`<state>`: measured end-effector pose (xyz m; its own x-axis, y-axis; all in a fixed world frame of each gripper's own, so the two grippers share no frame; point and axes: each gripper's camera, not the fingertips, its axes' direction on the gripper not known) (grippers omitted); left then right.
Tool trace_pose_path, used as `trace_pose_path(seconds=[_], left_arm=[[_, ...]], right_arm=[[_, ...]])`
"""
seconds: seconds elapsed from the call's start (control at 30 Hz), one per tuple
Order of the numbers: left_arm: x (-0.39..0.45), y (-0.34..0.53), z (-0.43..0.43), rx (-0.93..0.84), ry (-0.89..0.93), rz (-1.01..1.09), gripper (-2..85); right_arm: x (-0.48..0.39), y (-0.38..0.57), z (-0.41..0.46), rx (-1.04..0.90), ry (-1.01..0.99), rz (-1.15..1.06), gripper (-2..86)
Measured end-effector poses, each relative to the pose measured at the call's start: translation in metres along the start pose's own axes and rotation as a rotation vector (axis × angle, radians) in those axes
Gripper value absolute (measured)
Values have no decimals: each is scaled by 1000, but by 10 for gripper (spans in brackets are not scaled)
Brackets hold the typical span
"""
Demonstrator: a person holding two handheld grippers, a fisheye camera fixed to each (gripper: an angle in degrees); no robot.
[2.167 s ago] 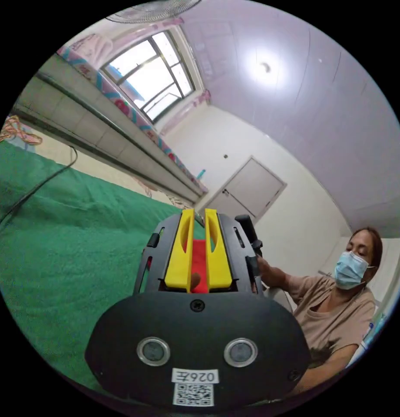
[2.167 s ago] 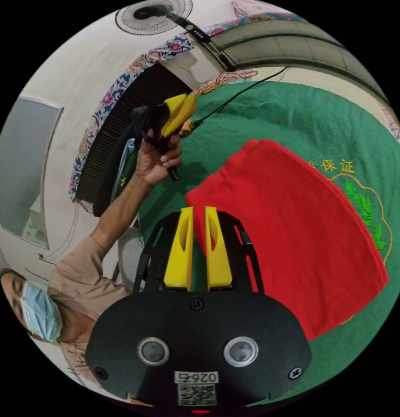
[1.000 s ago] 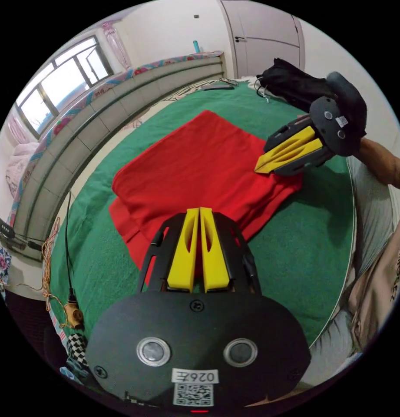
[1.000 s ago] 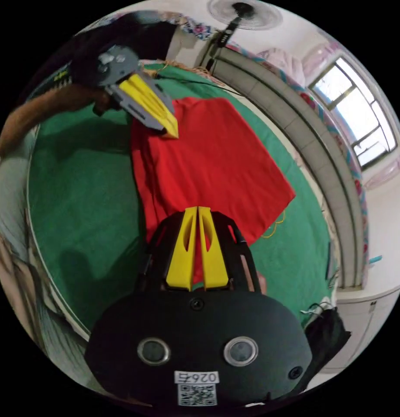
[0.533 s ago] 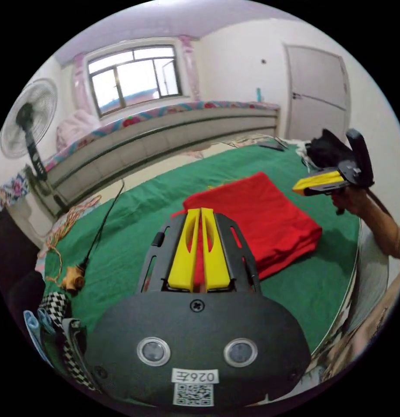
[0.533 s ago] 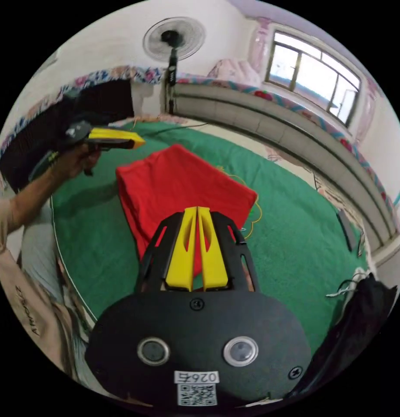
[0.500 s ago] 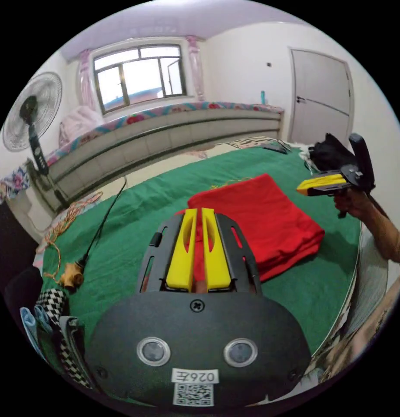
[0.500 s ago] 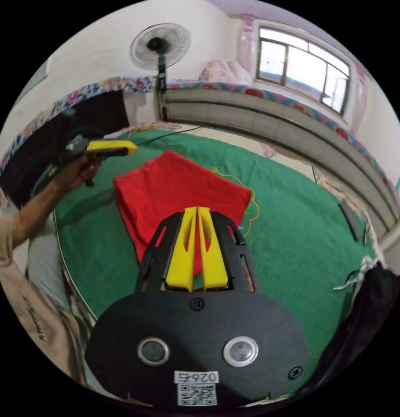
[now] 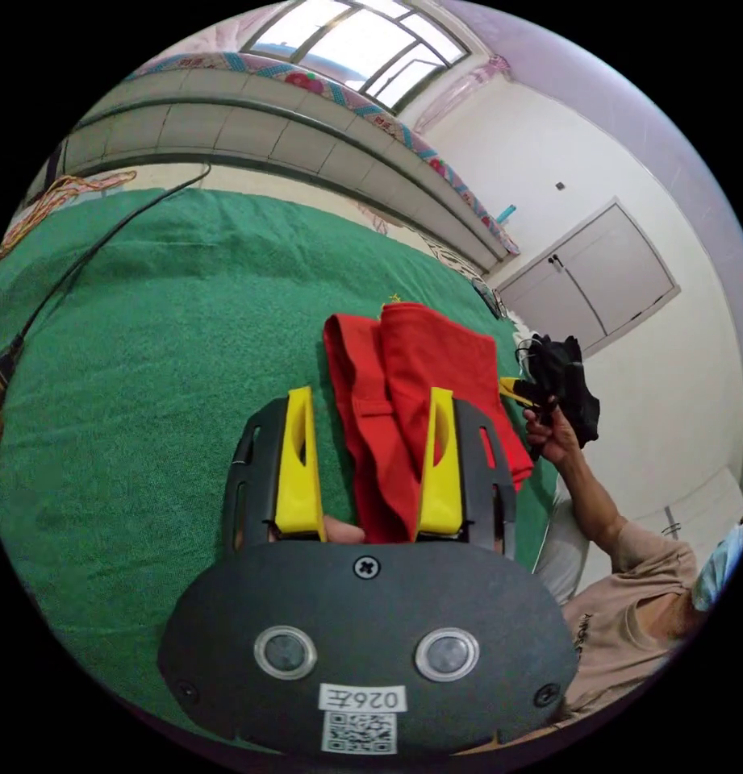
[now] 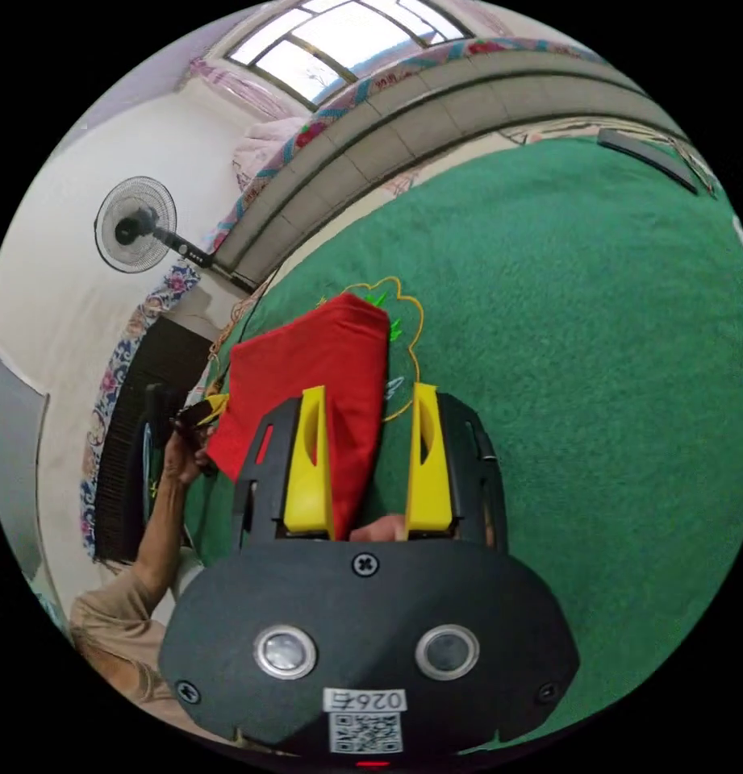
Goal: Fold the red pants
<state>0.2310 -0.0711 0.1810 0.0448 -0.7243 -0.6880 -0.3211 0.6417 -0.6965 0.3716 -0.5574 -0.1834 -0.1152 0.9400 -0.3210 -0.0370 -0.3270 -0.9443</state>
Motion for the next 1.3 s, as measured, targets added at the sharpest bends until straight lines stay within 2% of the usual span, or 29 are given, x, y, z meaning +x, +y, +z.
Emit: trace_pose_path(seconds=[0.07, 0.13, 0.2, 0.23, 0.27, 0.37, 0.4, 0.43, 0.5, 0.57, 0.63, 0.73, 0.87, 0.93, 1.0, 1.07, 1.17, 1.3], left_arm=[[-8, -1, -1, -3, -6, -13, 128], [-17, -3, 5, -38, 87, -40, 75], [-23, -4, 18, -95, 198, -64, 59], [-25, -2, 22, -91, 220, -72, 56], [-26, -1, 22, -83, 222, -76, 54], [-23, -2, 21, -171, 226, -17, 54], [-19, -2, 22, -250, 242, 33, 55], [-14, -1, 22, -317, 263, 75, 55], [-11, 2, 20, -344, 284, 105, 58], [-11, 2, 16, -323, 273, 106, 69], [-16, -3, 15, -305, 269, 97, 155], [-22, -8, 14, -232, 310, 88, 205], [-27, -7, 27, -188, 310, 58, 188], [-23, -3, 43, -118, 317, 50, 185], [-15, -2, 55, -85, 341, 59, 195], [-5, -5, 67, -95, 352, 86, 206], [15, -7, 84, -122, 291, 145, 201], [38, -6, 106, -143, 159, 177, 130]], right_arm=[[6, -4, 5, 16, 31, -30, 110], [6, -7, 10, 15, 67, -71, 109], [4, -8, 14, 13, 137, -118, 71], [3, -11, 21, -56, 99, -178, 15], [6, -14, 27, -116, 90, -180, 6], [12, -30, 20, -246, 128, -253, -3], [15, -33, 16, -277, 121, -267, -4], [22, -36, 8, -336, 76, -294, -3], [36, -38, -5, -403, -27, -308, 1], [60, -35, -23, -422, -69, -284, 19], [74, -34, -39, -365, -43, -261, 41], [95, -39, -47, -334, -114, -198, 84], [113, -42, -17, -462, -81, -157, 100], [116, -44, -20, -423, -53, -160, 98], [121, -45, -23, -416, -109, -157, 102], [129, -43, -24, -410, -254, -156, 98], [135, -41, -15, -430, -284, -140, 68], [140, -41, -17, -424, -316, -129, 47]])
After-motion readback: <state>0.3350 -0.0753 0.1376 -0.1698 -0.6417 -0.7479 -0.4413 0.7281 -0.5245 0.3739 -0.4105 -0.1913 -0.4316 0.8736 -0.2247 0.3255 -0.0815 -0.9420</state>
